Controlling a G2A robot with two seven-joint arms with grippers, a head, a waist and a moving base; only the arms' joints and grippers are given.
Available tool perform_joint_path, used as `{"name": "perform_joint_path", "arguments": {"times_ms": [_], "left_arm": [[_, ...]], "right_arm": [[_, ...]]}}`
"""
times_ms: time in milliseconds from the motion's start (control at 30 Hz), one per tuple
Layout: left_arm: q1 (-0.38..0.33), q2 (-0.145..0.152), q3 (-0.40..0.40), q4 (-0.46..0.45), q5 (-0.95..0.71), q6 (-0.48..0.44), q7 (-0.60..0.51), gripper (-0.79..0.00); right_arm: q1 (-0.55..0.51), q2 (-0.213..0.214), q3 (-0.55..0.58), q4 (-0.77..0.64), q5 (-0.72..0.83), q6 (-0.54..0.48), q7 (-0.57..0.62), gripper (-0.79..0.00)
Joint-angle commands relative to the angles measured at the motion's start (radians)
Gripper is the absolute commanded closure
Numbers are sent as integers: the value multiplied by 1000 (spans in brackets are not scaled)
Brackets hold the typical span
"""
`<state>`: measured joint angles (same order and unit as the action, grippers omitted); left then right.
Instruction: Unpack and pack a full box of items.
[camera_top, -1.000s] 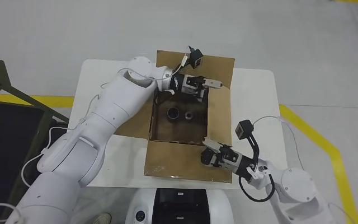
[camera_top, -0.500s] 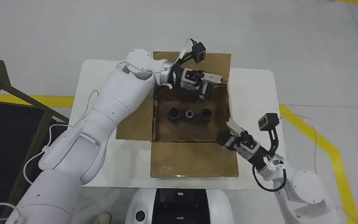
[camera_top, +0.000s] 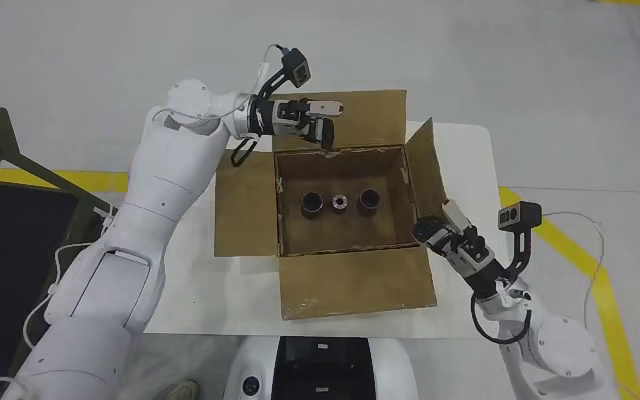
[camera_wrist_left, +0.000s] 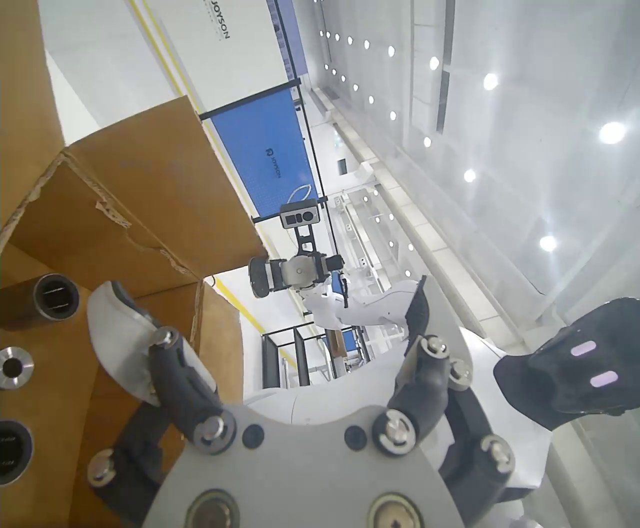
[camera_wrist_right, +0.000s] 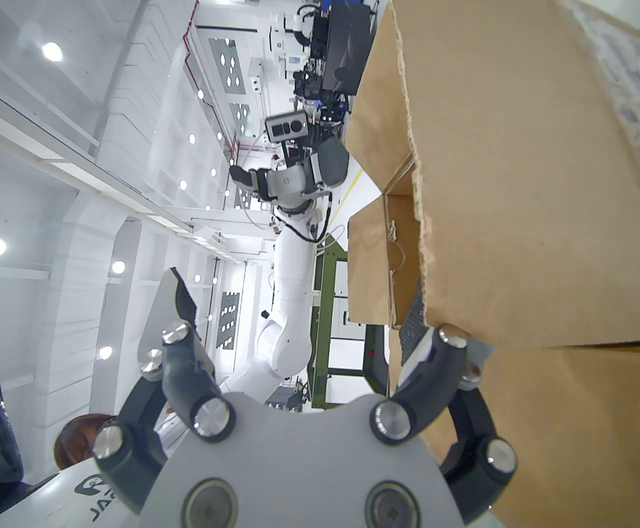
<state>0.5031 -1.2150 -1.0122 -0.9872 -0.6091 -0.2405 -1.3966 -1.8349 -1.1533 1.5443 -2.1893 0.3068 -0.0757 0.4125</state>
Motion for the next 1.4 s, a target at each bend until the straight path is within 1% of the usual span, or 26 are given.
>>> {"name": "perform_joint_path", "arguments": {"times_ms": [0,200,367,500,667,767,867,967,1067,1267,1367], "left_arm": [[29,19,-45,-39,23,15,4,-785],[134,72,-184,-179,66,69,19,-785],[210,103,-271,-280,108,109,28,-785],[262,119,-322,-344,96,124,22,-785],[299,134,-364,-395,106,147,35,-785],[288,144,-370,-363,123,215,-36,-785],[251,151,-370,-283,133,235,-85,-785],[208,156,-377,-195,125,236,-112,-785],[171,161,-382,-126,120,234,-137,-785],[119,170,-368,-35,109,226,-139,-785],[103,175,-357,-11,100,217,-139,-785]], "right_arm": [[-2,0,9,11,-22,-10,-19,-785],[0,-2,34,47,-64,-36,-76,-785],[15,-2,40,93,-110,-34,-97,-785],[46,-4,33,153,-125,-36,-108,-785],[82,-5,27,220,-155,-27,-106,-785],[98,-5,25,256,-160,-15,-102,-785],[112,-5,16,282,-168,4,-81,-785],[118,-5,0,302,-173,15,-61,-785],[118,-7,-16,315,-174,18,-53,-785],[112,-10,-52,313,-180,24,-48,-785],[109,-12,-71,312,-167,25,-46,-785]]}}
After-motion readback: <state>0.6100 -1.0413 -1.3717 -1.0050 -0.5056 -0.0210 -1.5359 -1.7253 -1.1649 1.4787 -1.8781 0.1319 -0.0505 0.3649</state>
